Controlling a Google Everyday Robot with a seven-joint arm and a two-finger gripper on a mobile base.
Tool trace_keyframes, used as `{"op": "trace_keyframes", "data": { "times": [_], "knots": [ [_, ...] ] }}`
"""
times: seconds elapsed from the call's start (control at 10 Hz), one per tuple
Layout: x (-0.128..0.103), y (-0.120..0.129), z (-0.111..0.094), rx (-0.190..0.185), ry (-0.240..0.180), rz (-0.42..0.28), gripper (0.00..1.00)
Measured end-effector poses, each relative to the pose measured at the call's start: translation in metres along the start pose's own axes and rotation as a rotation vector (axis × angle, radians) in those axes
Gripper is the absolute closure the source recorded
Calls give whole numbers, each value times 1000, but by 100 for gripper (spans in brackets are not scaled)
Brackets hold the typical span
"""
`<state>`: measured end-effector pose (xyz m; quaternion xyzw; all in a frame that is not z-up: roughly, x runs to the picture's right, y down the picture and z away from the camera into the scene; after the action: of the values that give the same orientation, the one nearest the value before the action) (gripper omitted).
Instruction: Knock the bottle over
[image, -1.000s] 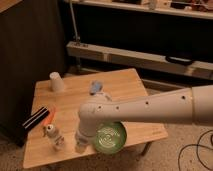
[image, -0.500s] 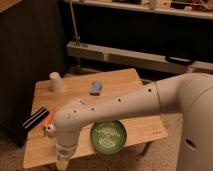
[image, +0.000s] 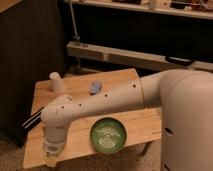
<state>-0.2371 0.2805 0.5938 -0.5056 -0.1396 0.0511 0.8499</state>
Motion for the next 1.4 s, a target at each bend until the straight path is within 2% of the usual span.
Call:
{"op": "trace_keyframes", "data": {
  "times": [0.1, 0.3, 0.4, 0.6, 0.7, 1.4],
  "knots": [
    [-5, -15, -9, 25, -17, 22, 96],
    [-13, -47, -35, 98, -40, 67, 96],
    [-19, -72, -59, 163, -57, 116, 96],
    [-8, -109, -93, 223, -65, 204, 96],
    [-6, -116, -100, 233, -68, 221, 96],
    [-7, -117, -100, 234, -68, 223, 96]
  ]
}}
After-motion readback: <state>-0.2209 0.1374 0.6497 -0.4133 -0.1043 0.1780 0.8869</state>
